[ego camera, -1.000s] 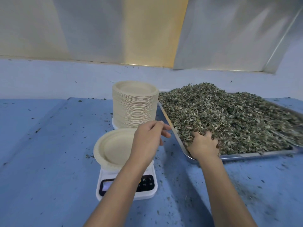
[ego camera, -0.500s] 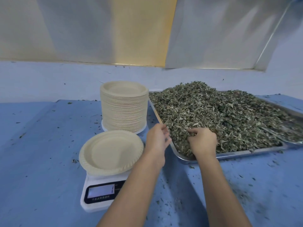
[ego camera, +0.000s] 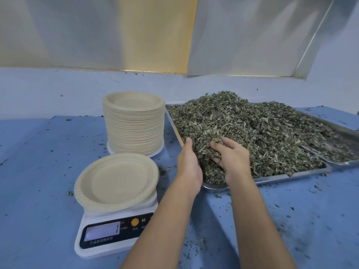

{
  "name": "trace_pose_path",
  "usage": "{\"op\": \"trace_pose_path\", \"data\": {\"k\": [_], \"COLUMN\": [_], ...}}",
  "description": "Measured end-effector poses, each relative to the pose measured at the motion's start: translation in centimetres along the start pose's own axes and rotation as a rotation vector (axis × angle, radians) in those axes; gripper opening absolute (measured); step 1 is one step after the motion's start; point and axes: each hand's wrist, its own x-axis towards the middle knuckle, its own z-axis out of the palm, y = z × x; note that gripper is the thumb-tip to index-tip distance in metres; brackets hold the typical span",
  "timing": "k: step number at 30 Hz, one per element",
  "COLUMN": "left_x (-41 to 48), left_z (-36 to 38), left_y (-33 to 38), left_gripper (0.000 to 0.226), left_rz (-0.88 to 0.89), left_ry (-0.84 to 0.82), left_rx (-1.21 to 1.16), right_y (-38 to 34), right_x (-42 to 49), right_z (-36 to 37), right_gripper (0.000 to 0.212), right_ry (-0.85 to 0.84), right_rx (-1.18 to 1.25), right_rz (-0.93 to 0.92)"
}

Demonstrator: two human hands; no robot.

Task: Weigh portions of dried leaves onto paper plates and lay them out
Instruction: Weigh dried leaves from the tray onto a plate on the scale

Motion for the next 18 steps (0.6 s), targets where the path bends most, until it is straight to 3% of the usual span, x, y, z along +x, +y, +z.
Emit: {"op": "trace_pose_path", "data": {"k": [8, 14, 18], "left_x": [-0.8, -2.3, -3.6], "left_z": [-1.0, -5.0, -9.1], "left_y": [2.3, 6.1, 9.7], "left_gripper": [0.031, 0.048, 0.047], "left_rz": [0.095, 0.244, 0.334], "left_ry": [-0.019, -0.020, 0.011], "left_rx": [-0.013, -0.017, -0.008], "right_y": [-1.8, -3.2, -2.5], "right_x": [-2.1, -4.8, -6.7], "right_z": [1.9, 4.3, 6.8], "right_gripper": [0.040, 0.037, 0.034], "right_ry": [-0.089, -0.220, -0.371], "right_rx": [-0.043, -0.109, -0.259], "right_rz": [-0.114, -0.220, -0.283]}}
